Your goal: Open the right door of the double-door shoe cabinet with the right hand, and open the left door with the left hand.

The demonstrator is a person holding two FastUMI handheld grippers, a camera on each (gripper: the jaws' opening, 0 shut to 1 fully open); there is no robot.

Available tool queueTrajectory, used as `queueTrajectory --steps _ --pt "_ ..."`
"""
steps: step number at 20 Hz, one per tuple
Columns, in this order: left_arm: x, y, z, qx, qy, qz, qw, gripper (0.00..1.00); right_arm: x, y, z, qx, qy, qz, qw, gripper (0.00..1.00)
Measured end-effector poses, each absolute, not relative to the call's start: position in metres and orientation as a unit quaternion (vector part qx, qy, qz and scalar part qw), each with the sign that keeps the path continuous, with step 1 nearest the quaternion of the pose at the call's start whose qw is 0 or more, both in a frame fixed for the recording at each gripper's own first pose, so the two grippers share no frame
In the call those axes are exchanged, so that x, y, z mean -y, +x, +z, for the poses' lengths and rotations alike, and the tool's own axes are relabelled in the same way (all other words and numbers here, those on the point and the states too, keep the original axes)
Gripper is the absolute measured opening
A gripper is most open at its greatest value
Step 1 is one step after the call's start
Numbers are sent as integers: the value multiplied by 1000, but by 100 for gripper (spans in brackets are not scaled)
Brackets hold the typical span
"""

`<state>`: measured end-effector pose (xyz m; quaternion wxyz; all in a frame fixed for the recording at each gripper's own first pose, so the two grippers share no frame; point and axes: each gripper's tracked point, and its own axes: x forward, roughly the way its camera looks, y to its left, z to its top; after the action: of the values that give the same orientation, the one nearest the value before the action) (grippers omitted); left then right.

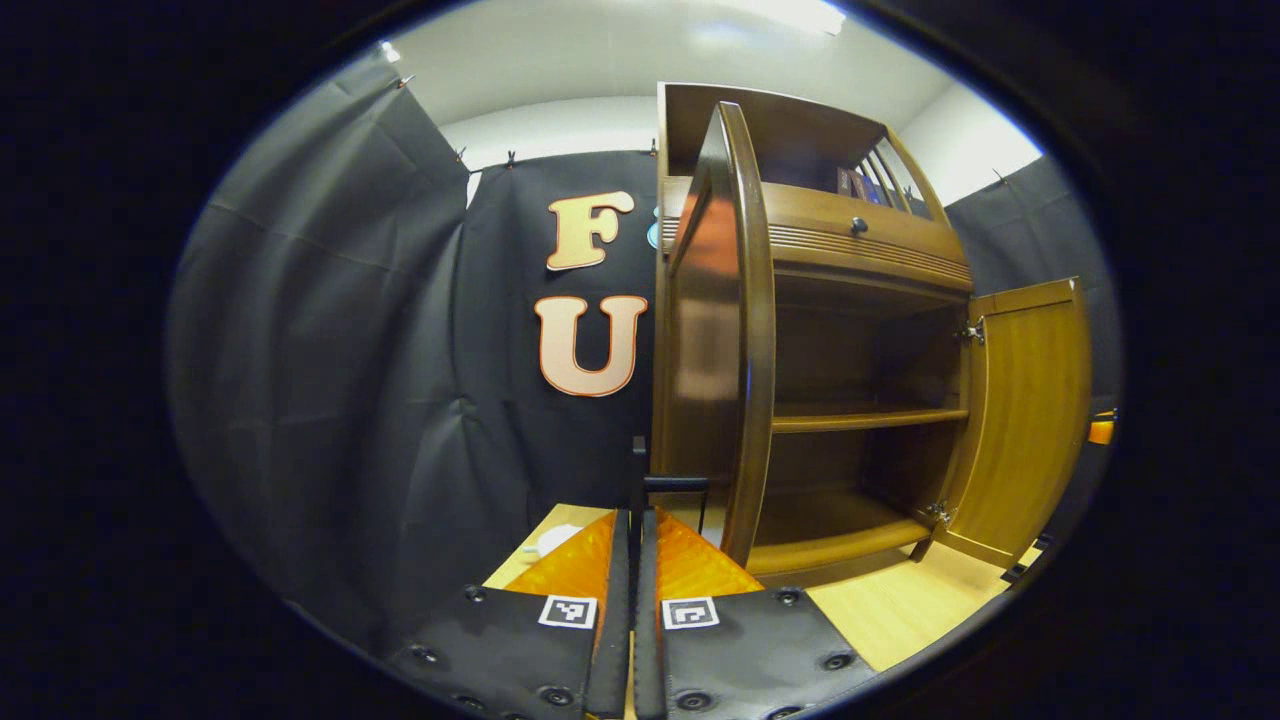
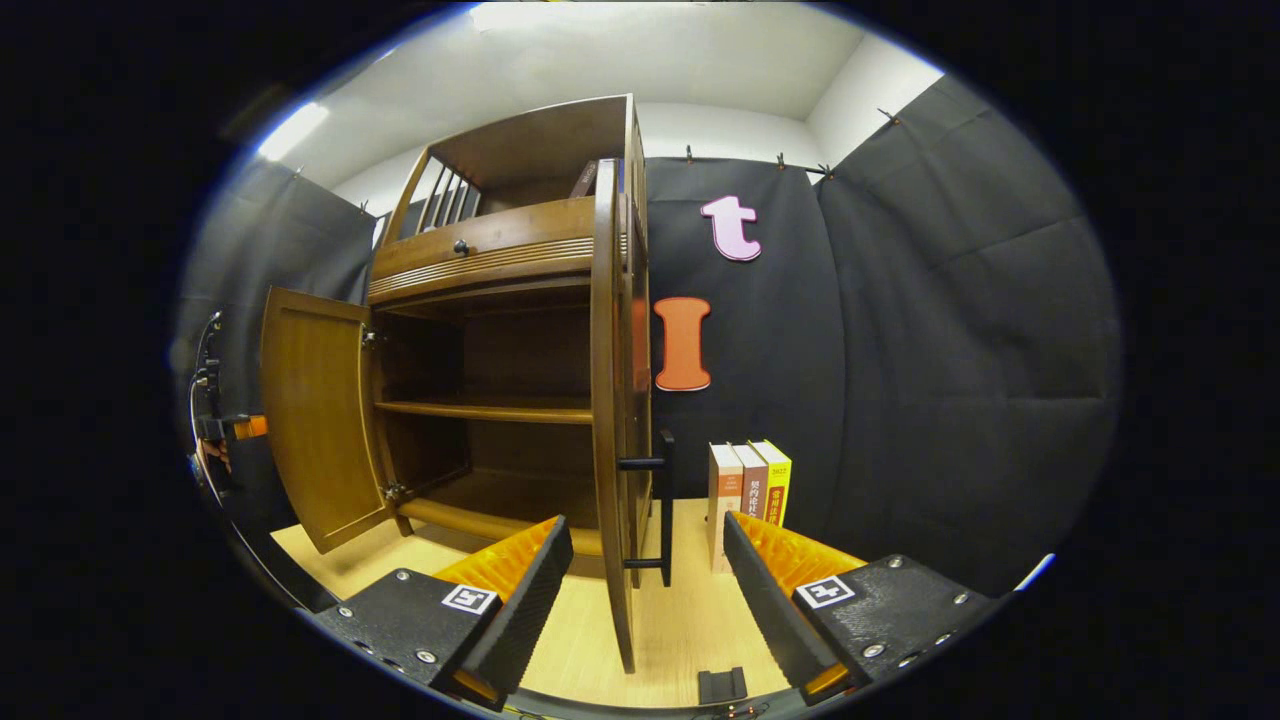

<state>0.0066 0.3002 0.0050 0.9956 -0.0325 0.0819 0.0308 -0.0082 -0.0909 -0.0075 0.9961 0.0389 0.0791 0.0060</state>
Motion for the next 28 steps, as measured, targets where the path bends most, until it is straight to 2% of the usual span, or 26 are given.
queueTrajectory --steps 1,2,5,6,7,8,9,10,11,12,13,14,17,18,19,21,22,24,25,26,27,28 --pt "-312 8 6 -78 -52 15 995 2 90 -7 -6 -80 39 6 996 98" --pt "-324 10 4 -79 -70 9 994 10 89 -7 -5 -80 38 5 996 98" --pt "-336 12 5 -78 -69 -28 994 10 84 -8 0 -78 32 5 996 98" --pt "-338 13 3 -79 -68 -38 994 10 83 -9 0 -79 31 6 996 93" --pt "-337 12 3 -81 -73 -46 993 10 82 -10 0 -81 31 7 996 93" --pt "-338 10 3 -83 -73 -46 993 3 81 -8 -1 -82 34 8 996 93" --pt "-341 5 1 -88 -67 -46 993 13 78 -7 -1 -81 38 9 996 93" --pt "-345 -2 1 -93 -56 -39 993 10 77 -6 0 -80 40 10 996 93" --pt "-350 -14 0 -98 -45 -27 994 14 75 -6 -1 -80 41 12 996 93" --pt "-353 -33 -3 -107 -41 -13 993 13 73 -5 -2 -80 41 14 996 98" --pt "-350 -49 0 -112 -42 1 993 13 72 -6 -5 -81 41 16 996 93" --pt "-341 -61 4 -110 -45 9 993 10 72 -5 -6 -81 41 15 996 98" --pt "-307 -64 7 -107 -61 73 990 10 67 -4 -10 -81 42 26 996 98" --pt "-294 -60 0 -114 -61 97 987 10 66 -4 -11 -80 39 29 996 93" --pt "-275 -55 -2 -111 -61 111 986 10 65 -4 -11 -77 37 31 996 98" --pt "-225 -37 4 -91 -58 117 987 10 62 -4 -12 -66 37 36 996 88" --pt "-202 -25 10 -71 -59 123 988 10 60 -4 -14 -62 40 37 997 98" --pt "-149 -4 15 -39 -75 102 991 10 55 -3 -20 -62 45 44 996 89" --pt "-127 3 12 -36 -76 90 992 19 52 -3 -21 -60 47 47 996 98" --pt "-112 12 7 -43 -69 81 993 26 50 -5 -23 -60 50 50 996 98" --pt "-103 17 -2 -55 -61 75 994 23 49 -5 -27 -62 54 51 995 93" --pt "-94 20 -9 -65 -59 66 994 24 48 -7 -29 -64 58 52 995 93"
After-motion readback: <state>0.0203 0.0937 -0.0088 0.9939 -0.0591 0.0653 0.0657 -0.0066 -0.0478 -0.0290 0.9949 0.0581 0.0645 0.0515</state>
